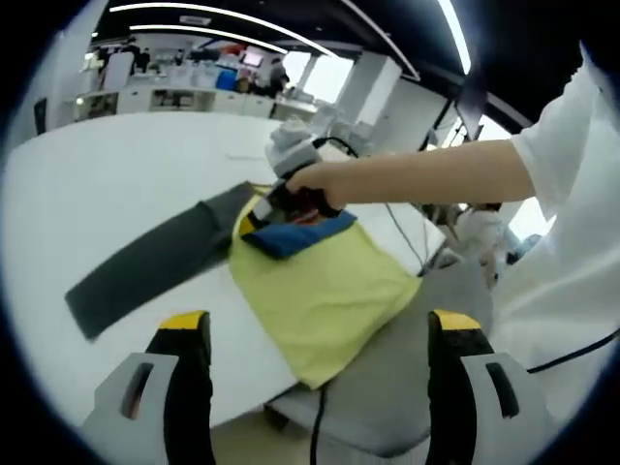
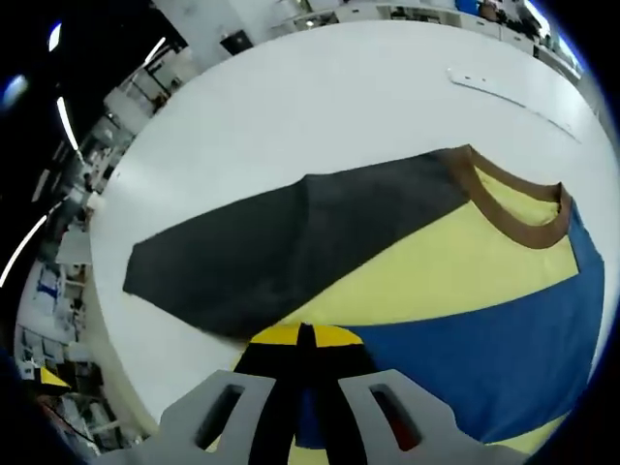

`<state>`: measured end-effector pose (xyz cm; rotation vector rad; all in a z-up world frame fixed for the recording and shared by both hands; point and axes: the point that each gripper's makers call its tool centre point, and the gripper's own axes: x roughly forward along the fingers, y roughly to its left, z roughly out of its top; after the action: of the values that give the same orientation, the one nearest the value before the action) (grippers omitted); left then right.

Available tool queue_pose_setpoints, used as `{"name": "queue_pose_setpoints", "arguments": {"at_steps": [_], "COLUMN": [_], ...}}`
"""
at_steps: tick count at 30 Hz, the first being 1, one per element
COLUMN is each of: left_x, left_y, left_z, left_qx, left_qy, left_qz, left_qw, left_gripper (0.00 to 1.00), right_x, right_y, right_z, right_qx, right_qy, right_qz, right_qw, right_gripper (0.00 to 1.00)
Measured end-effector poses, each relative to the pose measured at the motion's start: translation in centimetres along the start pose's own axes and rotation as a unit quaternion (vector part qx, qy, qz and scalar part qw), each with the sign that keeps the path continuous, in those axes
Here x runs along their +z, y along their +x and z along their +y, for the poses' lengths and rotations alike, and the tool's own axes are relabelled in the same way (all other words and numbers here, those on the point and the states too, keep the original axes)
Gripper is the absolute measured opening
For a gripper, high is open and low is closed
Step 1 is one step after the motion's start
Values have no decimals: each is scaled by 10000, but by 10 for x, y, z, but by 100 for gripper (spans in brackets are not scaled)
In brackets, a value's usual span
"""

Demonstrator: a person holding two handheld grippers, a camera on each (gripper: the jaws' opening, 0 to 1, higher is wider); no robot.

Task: Fold the garment on the visible template until the final outline fits inside the template.

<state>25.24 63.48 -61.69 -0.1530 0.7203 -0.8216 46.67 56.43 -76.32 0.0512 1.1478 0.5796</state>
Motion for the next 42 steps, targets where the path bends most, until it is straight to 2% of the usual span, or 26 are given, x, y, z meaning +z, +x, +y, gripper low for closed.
{"name": "queue_pose_setpoints", "arguments": {"at_steps": [26, 32, 42], "left_x": [0, 3, 13], "left_y": [0, -1, 3], "left_z": [-4, -8, -17], "left_qx": [25, 46, 26], "left_qy": [1, 46, 206], "left_qz": [42, 67, 107], "left_qw": [10000, 10000, 9997], "left_gripper": [89, 89, 89], "right_x": [-1, 3, 6], "right_y": [2, -5, -23], "right_z": [5, 11, 7], "right_qx": [206, 346, 449], "right_qy": [-53, -92, -259], "right_qz": [-54, -218, -393], "right_qw": [9998, 9991, 9979], "right_gripper": [4, 7, 15]}}
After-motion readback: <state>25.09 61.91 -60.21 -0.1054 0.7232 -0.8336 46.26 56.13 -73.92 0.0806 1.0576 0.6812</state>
